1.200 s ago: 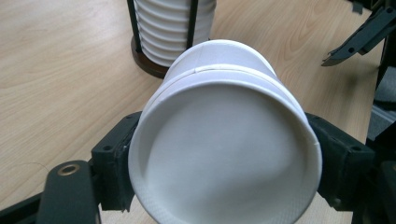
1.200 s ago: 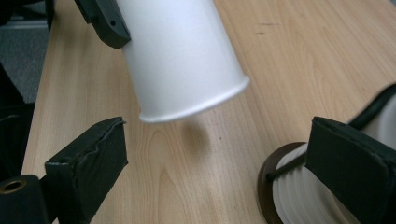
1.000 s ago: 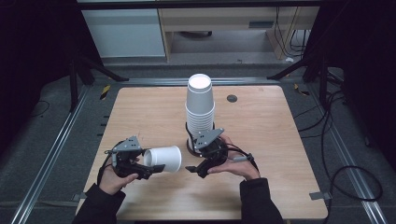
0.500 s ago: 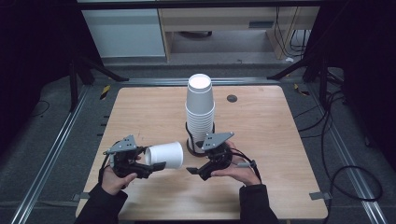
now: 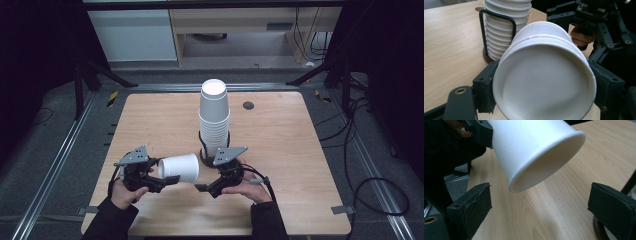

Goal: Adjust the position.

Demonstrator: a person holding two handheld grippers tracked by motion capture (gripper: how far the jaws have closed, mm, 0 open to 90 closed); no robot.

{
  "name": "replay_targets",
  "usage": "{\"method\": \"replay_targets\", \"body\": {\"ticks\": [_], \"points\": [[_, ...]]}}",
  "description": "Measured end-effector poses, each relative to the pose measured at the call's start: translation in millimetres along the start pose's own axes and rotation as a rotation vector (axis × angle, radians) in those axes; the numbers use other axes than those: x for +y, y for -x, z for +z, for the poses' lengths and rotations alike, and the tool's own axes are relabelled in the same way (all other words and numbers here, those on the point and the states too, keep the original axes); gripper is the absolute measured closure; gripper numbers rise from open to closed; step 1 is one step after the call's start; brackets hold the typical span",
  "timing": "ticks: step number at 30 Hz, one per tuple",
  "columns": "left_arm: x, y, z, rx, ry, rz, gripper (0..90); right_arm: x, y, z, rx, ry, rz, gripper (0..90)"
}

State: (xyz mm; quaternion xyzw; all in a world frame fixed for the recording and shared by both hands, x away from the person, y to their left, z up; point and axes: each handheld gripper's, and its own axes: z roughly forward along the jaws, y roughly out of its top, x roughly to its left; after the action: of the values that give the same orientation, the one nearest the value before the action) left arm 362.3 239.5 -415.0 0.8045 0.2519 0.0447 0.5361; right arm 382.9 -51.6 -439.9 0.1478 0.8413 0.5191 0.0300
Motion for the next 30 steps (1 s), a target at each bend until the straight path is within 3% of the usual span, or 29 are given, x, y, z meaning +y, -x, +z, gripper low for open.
{"method": "replay_targets", "body": {"ticks": [17, 30], "points": [[1.6, 6.6, 2.3, -0.096, 0.006, 0.018, 21.4, -0.3, 0.3, 9.4, 0.077, 0.008, 0.004, 4.6], [1.5, 11.2, 7.8, -0.164, -0.016, 0.038, 21.5, 2.3, -2.4, 19.3, 0.173, -0.004, -0.022, 4.3]]}}
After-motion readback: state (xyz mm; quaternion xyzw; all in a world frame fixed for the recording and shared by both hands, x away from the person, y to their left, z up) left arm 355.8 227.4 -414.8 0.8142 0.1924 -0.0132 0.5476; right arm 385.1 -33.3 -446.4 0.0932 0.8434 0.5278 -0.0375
